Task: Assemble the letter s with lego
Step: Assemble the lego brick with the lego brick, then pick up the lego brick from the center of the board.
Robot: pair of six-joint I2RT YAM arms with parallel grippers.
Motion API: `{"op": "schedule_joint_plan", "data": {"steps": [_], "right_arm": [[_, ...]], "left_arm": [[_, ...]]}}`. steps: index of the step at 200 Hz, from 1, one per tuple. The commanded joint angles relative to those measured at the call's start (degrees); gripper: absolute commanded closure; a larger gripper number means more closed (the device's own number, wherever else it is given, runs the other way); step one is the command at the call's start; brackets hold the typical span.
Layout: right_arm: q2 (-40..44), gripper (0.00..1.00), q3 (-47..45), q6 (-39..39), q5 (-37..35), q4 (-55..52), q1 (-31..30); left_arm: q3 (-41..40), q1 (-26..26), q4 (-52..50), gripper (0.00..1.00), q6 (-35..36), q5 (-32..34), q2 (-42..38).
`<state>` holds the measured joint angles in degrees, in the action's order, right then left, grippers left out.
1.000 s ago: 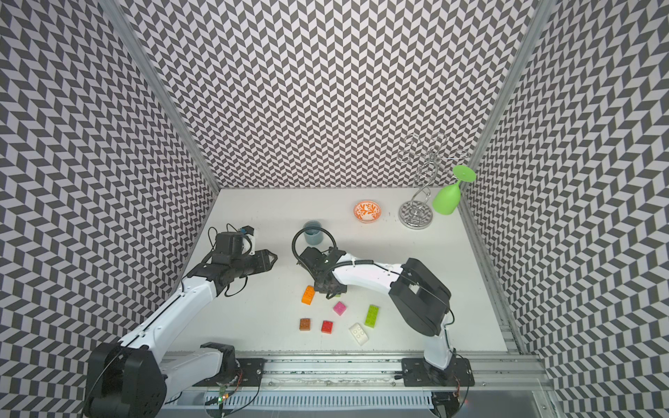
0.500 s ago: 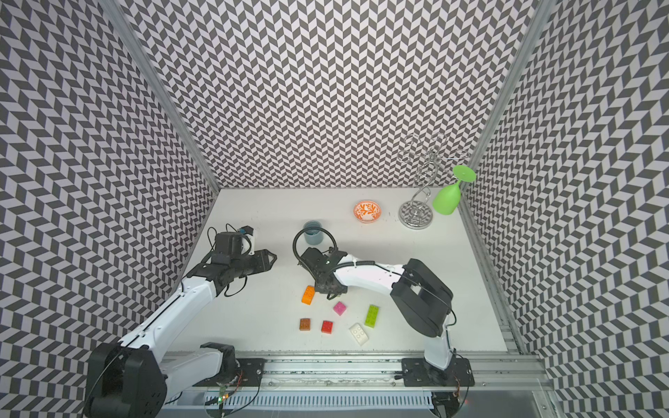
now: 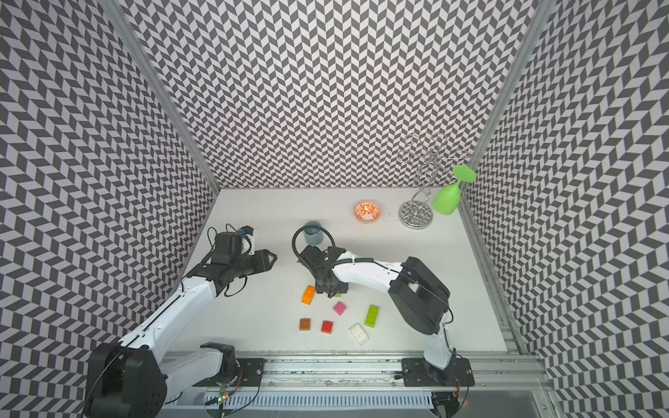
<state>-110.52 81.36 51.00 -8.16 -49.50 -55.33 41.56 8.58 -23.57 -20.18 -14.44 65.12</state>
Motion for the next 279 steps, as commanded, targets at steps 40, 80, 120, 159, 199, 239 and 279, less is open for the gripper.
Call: {"op": "schedule_joint_plan", "data": {"steps": [40, 80, 120, 159, 199, 239, 279], "right_arm": [[16.2, 0.33, -4.5, -26.1, -3.7, 8.8, -0.3], [26.8, 0.36, -12.0, -57.5, -10.1, 19.0, -0.3], [28.4, 0.36, -19.4, -82.6, -9.2, 23.2, -0.1], [27.2, 0.41, -26.6, -93.1, -3.5, 29.9, 1.7], [24.3, 0.43, -27.4, -95.4, 2.3, 31.6, 5.6], [20.1, 0.44, -25.0, -96.7, 6.5, 30.1, 6.7], [18.1, 0.44, -24.2, -97.4, 8.5, 28.8, 6.7]], "left_arm": [[-0.5, -0.4, 1.2, 0.47, 0.5, 0.0, -1.1], [-0.6, -0.4, 1.2, 0.47, 0.6, 0.0, -1.2], [-0.6, -0.4, 1.2, 0.47, 0.6, -0.1, -1.2], [-0.6, -0.4, 1.2, 0.47, 0.7, -0.4, -1.2], [-0.8, -0.4, 1.4, 0.47, 0.6, -0.9, -1.2], [-0.8, -0.4, 1.4, 0.47, 0.7, -0.9, -1.1], [-0.8, -0.4, 1.4, 0.47, 0.6, -1.0, -0.9]]}}
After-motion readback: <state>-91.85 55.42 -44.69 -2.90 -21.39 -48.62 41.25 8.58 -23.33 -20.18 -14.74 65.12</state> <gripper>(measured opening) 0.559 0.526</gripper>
